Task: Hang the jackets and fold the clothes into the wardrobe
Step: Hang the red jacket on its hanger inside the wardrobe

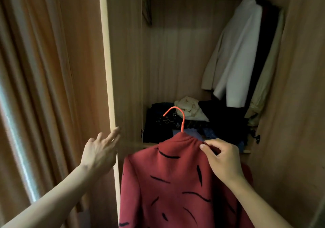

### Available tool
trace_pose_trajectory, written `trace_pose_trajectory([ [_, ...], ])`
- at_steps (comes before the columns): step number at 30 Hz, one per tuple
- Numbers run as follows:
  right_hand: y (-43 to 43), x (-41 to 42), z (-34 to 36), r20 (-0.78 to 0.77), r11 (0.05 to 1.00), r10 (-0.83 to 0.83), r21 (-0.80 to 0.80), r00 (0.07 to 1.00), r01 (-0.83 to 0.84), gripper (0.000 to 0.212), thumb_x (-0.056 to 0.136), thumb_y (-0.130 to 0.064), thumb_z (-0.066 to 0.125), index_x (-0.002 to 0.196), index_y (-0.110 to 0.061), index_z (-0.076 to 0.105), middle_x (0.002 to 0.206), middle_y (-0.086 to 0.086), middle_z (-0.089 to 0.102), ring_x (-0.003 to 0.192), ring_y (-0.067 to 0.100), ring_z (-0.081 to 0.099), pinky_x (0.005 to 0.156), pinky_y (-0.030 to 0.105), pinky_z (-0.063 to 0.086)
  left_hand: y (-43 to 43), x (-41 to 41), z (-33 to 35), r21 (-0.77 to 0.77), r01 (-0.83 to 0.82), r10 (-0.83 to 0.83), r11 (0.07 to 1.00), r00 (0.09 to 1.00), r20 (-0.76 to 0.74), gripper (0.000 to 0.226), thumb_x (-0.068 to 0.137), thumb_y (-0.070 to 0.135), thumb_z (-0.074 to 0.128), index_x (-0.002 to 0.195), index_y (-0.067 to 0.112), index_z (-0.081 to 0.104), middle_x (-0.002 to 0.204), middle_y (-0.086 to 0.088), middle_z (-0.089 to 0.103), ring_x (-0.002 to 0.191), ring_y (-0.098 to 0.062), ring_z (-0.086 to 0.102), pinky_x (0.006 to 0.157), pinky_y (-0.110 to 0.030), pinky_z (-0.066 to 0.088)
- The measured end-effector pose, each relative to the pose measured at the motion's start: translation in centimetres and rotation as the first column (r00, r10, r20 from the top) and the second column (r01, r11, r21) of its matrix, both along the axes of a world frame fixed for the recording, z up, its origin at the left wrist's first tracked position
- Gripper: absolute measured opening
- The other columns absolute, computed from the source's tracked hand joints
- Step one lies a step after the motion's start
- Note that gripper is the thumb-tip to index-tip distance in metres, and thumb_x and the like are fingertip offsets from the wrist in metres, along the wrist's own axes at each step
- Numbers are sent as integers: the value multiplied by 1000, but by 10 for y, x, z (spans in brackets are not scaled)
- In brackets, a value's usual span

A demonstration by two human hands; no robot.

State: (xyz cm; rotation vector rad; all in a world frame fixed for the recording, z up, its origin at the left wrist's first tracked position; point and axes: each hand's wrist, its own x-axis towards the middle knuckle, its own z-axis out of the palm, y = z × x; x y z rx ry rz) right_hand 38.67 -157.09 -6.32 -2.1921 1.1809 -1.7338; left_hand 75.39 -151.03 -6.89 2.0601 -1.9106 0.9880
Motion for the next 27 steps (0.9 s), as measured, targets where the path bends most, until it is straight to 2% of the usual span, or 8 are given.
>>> trace_pose_trajectory([
  [5, 9, -1, 4, -37, 1000, -22, -5, 999, 22, 3, 81, -16, 77, 84, -16, 78, 80, -14, 71, 77, 2, 68, 72, 31, 55, 5, -7, 1, -2, 44, -44, 999, 997, -60, 47, 70, 34, 79, 113, 22, 63, 138, -2, 56, 70, -35, 61, 48, -32, 44],
  [9, 15, -6, 7, -42, 998, -60, 2, 997, 60, 3, 81, -17, 78, 84, -16, 78, 80, -13, 71, 77, 2, 67, 73, 27, 54, 11, -19, 7, 9, 71, -70, 997, 990, -123, 55, 68, 37, 82, 109, 34, 45, 127, -4, 56, 72, -35, 61, 49, -38, 50],
  [11, 17, -11, 8, -42, 997, -82, -6, 996, 82, 3, 80, -14, 79, 82, -15, 78, 80, -14, 71, 78, 0, 67, 72, 21, 53, 9, -34, 10, 4, 45, -44, 999, 987, -153, 28, 83, 48, 63, 108, 38, 54, 128, -2, 51, 87, -32, 59, 59, -38, 50],
  [12, 17, -13, 8, -36, 995, -96, -10, 995, 96, 4, 79, -12, 80, 82, -15, 78, 80, -15, 71, 78, -2, 67, 72, 17, 51, 6, -41, 9, -30, 38, -43, 999, 981, -188, 24, 88, 51, 52, 104, 36, 60, 125, -2, 52, 92, -30, 57, 63, -39, 49],
  [15, 13, -21, 9, 9, 993, -120, 22, 993, 119, 6, 78, -9, 80, 80, -15, 78, 79, -18, 71, 78, -7, 66, 70, 6, 46, 0, -70, 11, -55, 88, -100, 995, 947, -306, 47, 88, 58, 30, 99, 24, 62, 111, 1, 60, 101, -27, 56, 73, -42, 49],
  [19, -1, -27, 7, 16, 990, -123, 76, 992, 121, 10, 79, -10, 79, 78, -20, 77, 76, -22, 71, 76, -7, 66, 68, 4, 44, -13, -110, 7, -43, 273, -269, 961, 885, -381, 61, 86, 61, 19, 116, 28, 59, 112, 7, 63, 107, -22, 55, 84, -39, 45],
  [24, -22, -32, 5, 70, 994, -80, 85, 994, 74, 21, 80, -9, 78, 76, -28, 71, 86, -27, 69, 75, -6, 65, 65, 3, 43, -51, -130, 4, -56, 371, -359, 927, 831, -425, 53, 85, 53, 24, 117, 27, 58, 107, 5, 61, 102, -22, 57, 83, -39, 47],
  [27, -41, -46, 4, 103, 995, -48, 92, 994, 39, 20, 81, -9, 78, 78, -28, 72, 82, -21, 71, 75, -4, 66, 65, 7, 46, -79, -145, 6, -119, 527, -507, 842, 695, -509, 40, 90, 46, 34, 116, 27, 58, 105, 7, 54, 97, -16, 56, 82, -37, 50],
])
